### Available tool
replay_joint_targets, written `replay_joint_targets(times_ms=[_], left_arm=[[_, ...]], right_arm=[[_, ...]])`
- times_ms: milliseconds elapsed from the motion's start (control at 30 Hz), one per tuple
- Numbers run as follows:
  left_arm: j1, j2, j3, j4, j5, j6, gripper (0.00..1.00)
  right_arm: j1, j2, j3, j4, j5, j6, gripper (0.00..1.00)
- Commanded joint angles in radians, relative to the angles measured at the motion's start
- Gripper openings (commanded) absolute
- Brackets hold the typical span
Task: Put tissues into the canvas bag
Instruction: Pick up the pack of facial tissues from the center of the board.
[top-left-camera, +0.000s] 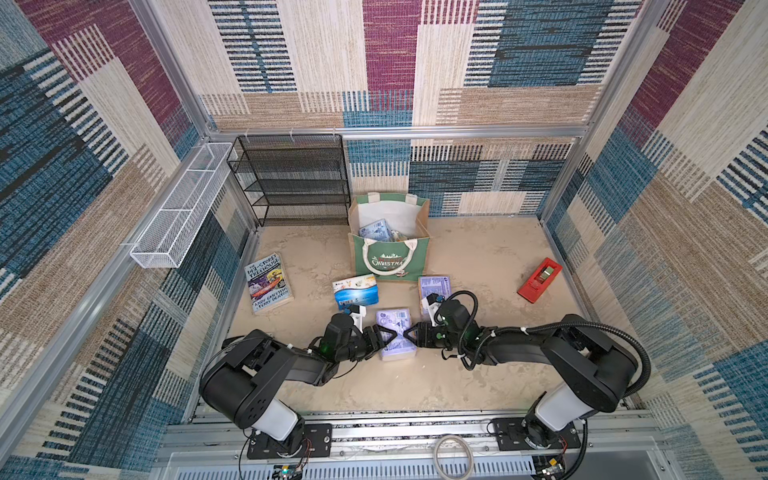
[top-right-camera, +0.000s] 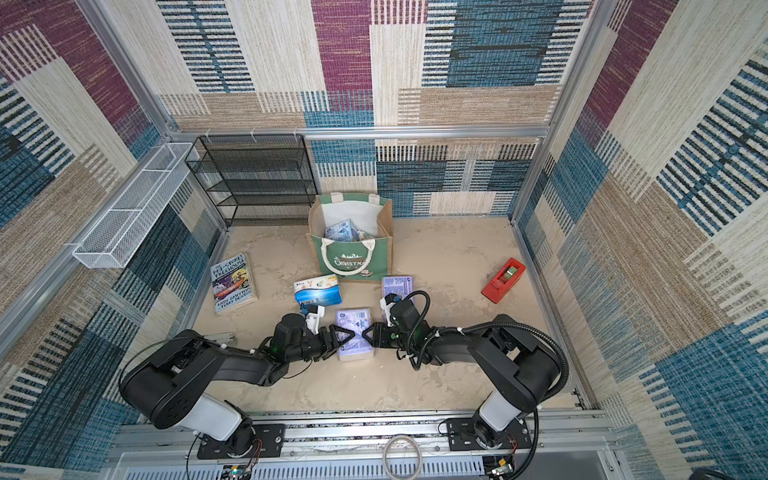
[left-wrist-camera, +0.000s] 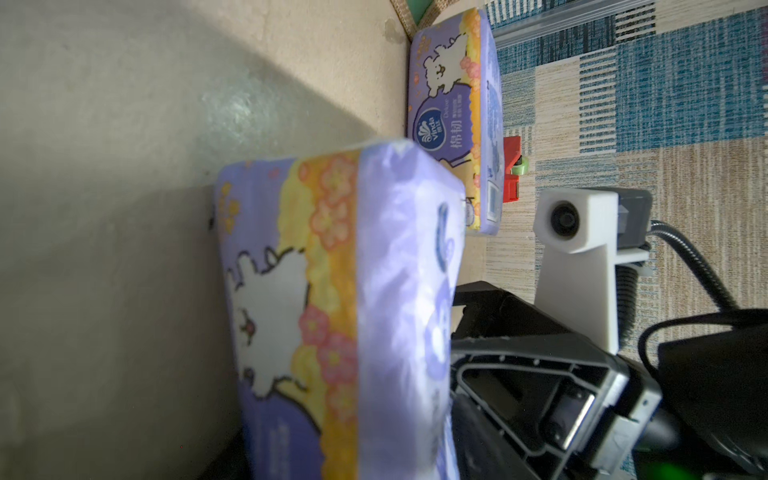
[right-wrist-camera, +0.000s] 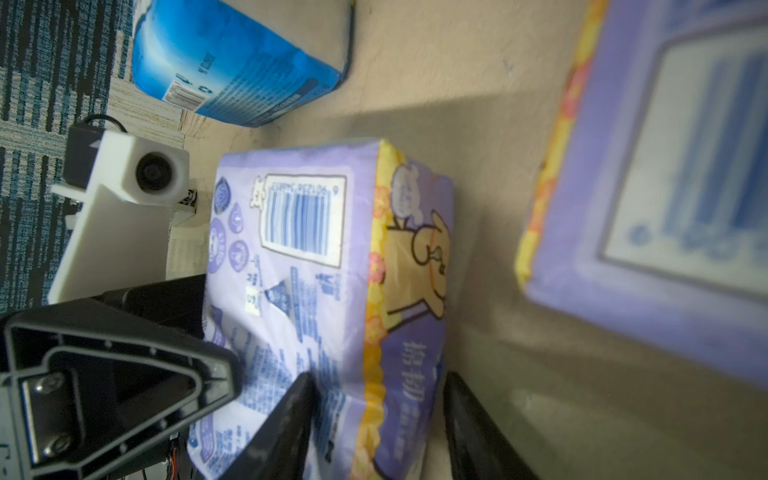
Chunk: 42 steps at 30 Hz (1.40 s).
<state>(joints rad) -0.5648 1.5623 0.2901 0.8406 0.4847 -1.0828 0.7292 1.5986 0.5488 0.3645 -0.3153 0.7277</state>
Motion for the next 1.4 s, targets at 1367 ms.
replay_joint_targets(times_ms=[1367], left_arm=[[0.000, 0.054, -0.046, 0.393, -0.013, -0.133, 0.31]], right_arm=[[-0.058, -0.270, 0.150, -0.333, 0.200, -0.149, 0.80]])
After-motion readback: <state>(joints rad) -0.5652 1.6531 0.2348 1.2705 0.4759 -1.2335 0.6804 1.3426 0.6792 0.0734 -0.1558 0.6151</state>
